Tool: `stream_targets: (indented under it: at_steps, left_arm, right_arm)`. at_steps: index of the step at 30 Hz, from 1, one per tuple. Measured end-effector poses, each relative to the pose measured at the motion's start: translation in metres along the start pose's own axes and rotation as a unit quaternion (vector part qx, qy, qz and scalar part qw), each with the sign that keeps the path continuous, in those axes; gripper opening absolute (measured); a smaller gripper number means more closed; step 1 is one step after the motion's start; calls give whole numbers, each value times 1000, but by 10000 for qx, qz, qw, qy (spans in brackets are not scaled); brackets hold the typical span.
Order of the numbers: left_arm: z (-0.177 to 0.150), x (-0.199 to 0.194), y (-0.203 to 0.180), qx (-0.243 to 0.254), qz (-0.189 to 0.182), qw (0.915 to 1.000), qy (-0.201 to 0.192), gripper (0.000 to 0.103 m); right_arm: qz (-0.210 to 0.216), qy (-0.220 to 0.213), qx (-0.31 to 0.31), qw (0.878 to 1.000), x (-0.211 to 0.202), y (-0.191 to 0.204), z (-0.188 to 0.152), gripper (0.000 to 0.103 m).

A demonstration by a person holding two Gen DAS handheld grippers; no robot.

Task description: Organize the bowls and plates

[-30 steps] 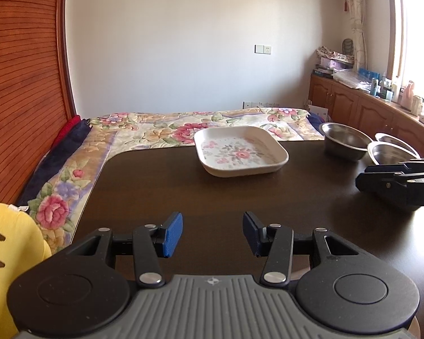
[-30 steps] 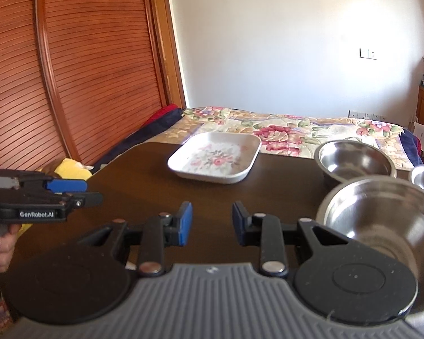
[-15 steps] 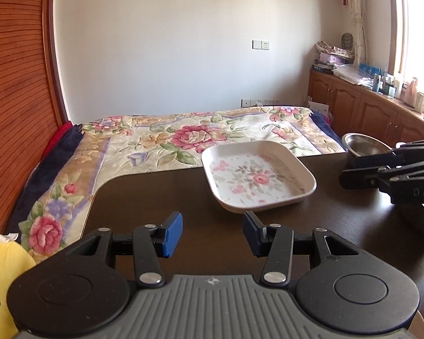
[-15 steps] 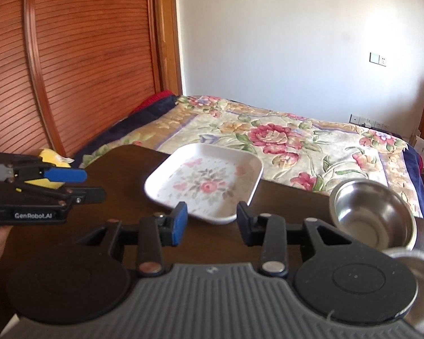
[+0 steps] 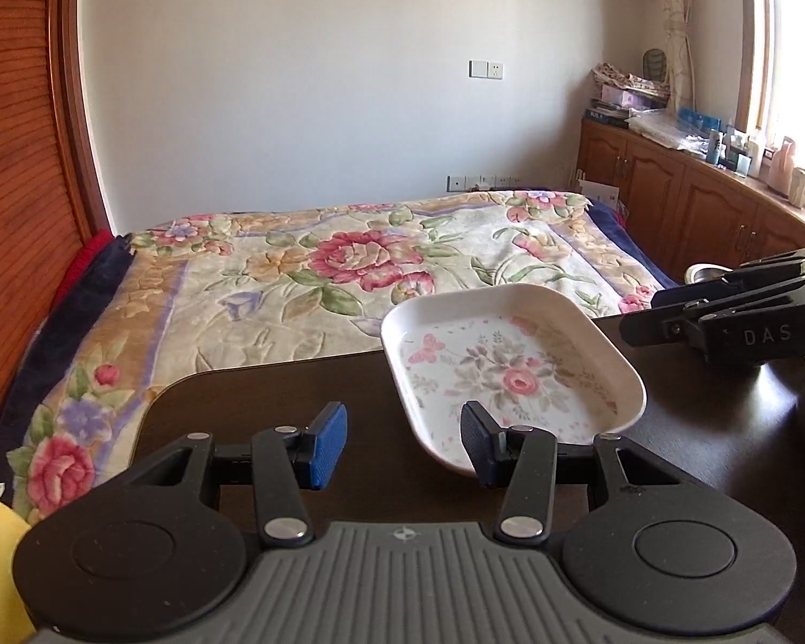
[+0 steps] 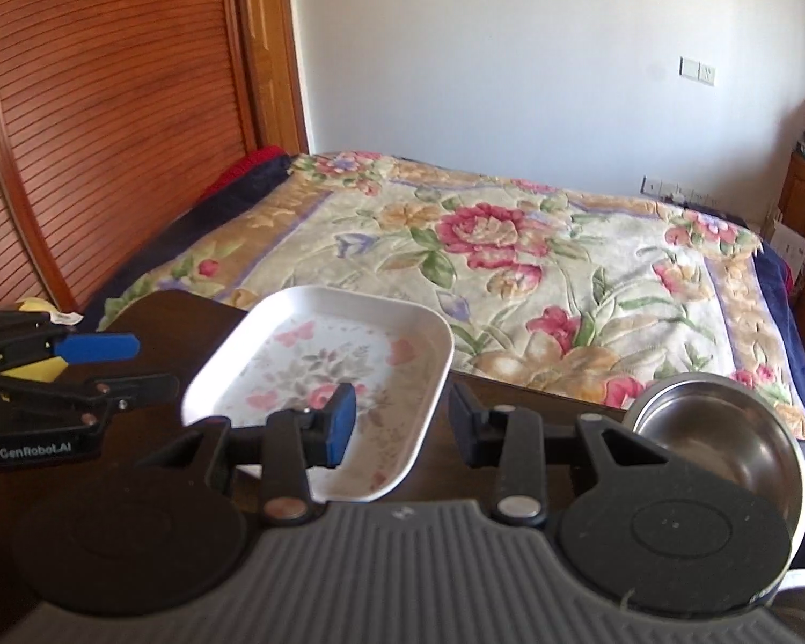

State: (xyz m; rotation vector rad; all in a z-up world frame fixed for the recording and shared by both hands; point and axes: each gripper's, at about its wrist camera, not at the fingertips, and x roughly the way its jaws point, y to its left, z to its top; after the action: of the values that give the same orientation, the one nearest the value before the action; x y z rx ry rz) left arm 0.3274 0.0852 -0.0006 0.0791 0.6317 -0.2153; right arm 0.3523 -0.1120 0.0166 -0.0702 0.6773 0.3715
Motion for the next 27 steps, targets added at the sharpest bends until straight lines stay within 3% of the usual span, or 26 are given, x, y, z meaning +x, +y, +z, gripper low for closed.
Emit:
stream_targets:
  at_steps: [6, 12, 27]
  left_arm:
    - [4, 22, 8, -188, -57, 9997, 138, 37]
    - [2, 35, 11, -315, -117, 9991, 265, 30]
    - [7, 53, 13, -604, -382, 9964, 447, 27]
  right_arm:
    - [-94, 281, 123, 9995, 21, -6, 0, 37]
    - [-74, 504, 183, 9985, 32, -7, 1, 28]
    - [-119, 702, 218, 9972, 40, -8, 3, 27]
